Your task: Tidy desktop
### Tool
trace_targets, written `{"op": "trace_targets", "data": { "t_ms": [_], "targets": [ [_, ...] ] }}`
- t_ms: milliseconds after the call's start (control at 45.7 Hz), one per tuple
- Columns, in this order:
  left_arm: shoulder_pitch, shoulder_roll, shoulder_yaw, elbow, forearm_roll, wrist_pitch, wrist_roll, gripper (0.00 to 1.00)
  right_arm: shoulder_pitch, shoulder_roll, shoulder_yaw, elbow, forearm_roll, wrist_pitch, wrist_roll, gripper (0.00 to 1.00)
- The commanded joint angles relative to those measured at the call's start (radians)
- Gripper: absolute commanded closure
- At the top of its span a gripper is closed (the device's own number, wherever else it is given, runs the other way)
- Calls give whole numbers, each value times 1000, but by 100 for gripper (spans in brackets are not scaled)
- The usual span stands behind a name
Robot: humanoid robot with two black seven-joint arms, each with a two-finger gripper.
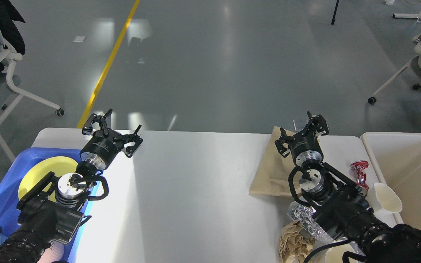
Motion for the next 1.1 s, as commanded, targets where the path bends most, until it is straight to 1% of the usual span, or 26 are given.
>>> {"op": "trace_targets", "data": {
  "t_ms": [0,920,1073],
  "targets": [
    [0,0,0,0,-1,1,0,3,0,0,0,0,0,0,0,0],
    [0,0,0,0,-1,1,0,3,2,0,-2,0,1,-12,-4,0],
    [0,0,0,0,1,0,0,3,63,-2,-6,0,1,-18,-10,0]
  ]
}}
